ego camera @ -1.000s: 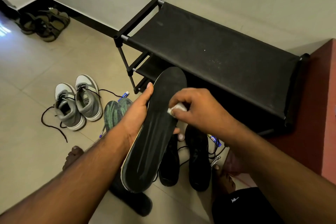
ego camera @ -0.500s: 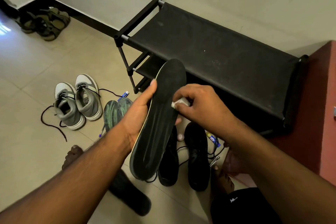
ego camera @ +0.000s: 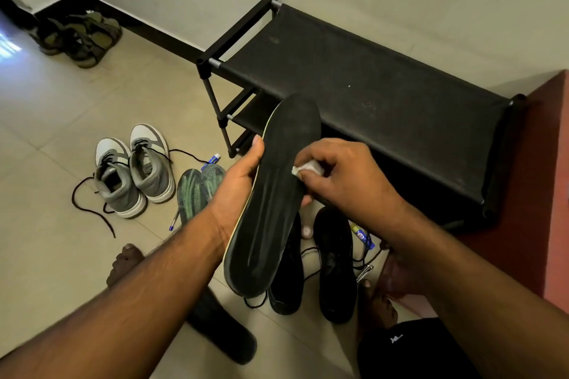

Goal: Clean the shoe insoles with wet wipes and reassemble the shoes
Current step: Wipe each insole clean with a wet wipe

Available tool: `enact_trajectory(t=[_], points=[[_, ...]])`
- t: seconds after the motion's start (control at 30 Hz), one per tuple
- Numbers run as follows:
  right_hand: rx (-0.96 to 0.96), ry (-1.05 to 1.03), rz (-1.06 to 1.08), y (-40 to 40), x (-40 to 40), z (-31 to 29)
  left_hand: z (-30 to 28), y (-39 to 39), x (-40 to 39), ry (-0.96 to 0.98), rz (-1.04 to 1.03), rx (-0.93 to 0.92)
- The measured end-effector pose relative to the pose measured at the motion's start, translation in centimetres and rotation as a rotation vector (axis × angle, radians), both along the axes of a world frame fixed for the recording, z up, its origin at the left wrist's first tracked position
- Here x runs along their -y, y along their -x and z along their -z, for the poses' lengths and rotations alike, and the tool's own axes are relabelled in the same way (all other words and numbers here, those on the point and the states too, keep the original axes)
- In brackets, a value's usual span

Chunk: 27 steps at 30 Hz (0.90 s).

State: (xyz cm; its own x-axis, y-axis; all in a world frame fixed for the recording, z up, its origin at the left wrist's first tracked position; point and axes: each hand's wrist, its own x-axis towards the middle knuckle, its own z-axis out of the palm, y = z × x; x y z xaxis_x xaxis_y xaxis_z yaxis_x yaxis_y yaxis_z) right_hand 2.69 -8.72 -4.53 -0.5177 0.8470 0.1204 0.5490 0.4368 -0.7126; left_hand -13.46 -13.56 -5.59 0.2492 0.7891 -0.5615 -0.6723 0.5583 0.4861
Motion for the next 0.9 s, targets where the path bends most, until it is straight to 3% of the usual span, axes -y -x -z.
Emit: enact_trajectory(t=[0.2, 0.4, 0.47, 0.67, 0.9], points=[[0.121, 0.131, -0.400, 1.7, 2.7, -0.9, -0.1, 0.7, -0.5, 0.042, -0.061, 0.026], [-0.021, 0.057, -0.011, 0.6, 0.6, -0.2, -0.1, 0.3, -0.1, 0.038, -0.047, -0.005], [-0.026, 0.070, 0.005, 0.5, 0.5, -0.2, -0.3, 0.0, -0.1, 0.028, -0.057, -0.044], [0.135, 0.162, -0.406, 1.6, 2.5, -1.2, -0.1, 0.4, -0.3, 0.039, -0.066, -0.042], [-0.013, -0.007, 0.081, -0.3, -0.4, -0.2, 0.6, -0.9, 0.2, 0.045, 0.125, -0.025]])
